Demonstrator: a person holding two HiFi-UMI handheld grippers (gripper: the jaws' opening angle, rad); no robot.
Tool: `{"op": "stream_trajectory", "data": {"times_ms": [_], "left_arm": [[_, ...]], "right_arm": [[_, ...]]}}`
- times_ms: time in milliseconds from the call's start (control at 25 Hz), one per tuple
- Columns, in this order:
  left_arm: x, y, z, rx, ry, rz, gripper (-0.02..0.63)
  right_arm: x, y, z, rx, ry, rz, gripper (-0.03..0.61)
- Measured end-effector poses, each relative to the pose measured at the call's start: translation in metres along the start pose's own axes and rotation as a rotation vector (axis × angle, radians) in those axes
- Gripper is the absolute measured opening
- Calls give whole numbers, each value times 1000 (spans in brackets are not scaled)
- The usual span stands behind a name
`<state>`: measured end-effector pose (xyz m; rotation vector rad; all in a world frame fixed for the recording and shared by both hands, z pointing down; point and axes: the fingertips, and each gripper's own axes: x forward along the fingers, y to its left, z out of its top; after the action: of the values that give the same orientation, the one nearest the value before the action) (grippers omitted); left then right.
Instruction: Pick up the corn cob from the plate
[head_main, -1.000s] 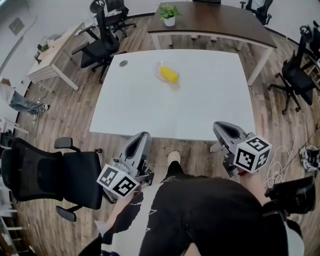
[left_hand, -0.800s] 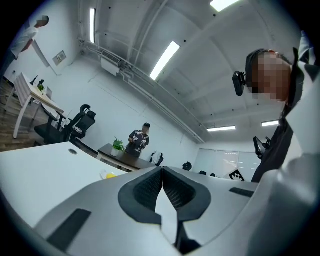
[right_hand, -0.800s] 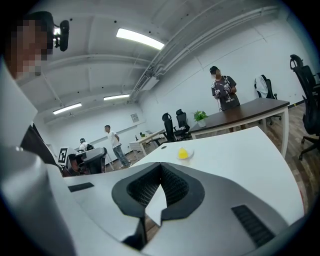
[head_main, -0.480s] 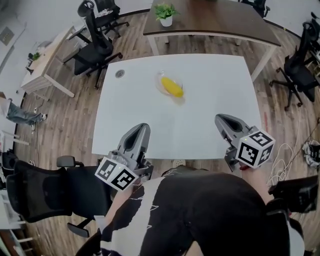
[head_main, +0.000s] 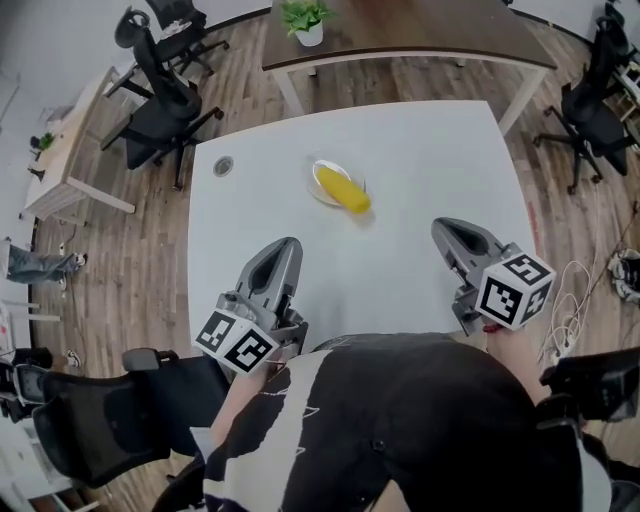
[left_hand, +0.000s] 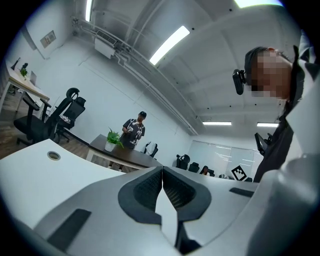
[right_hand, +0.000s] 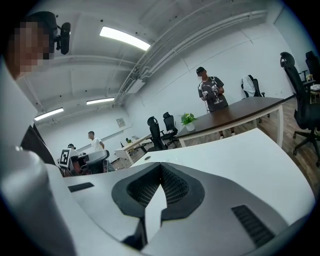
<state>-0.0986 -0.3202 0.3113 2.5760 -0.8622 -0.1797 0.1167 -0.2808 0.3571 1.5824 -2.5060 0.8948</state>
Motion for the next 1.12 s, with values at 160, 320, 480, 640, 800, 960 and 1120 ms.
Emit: {"op": "stream_trajectory", "data": {"times_ms": [160,320,480,640,800,960,1120], "left_arm": [[19,14,-20,-18,49,-4,18],[36,17,-35,-98,65,-1,18],[64,36,-54,-95,106,79,18],[84,47,-64,-133,134,167,20],[101,53,-72,-164,150,242,30],[127,54,-83,-166,187,316,146],[144,67,-101,-176,255,395,195]], "right_arm": [[4,-17,-17,31,21,-32,14],[3,-29,-33,74,72,-57,14],[24,-56,-47,97,124,-16,14],[29,-72,-49,88,170,46,14],[27,-87,-41,66,170,112,14],[23,-104,-38,80,177,165,14],[19,-118,-38,85,163,229,14]]}}
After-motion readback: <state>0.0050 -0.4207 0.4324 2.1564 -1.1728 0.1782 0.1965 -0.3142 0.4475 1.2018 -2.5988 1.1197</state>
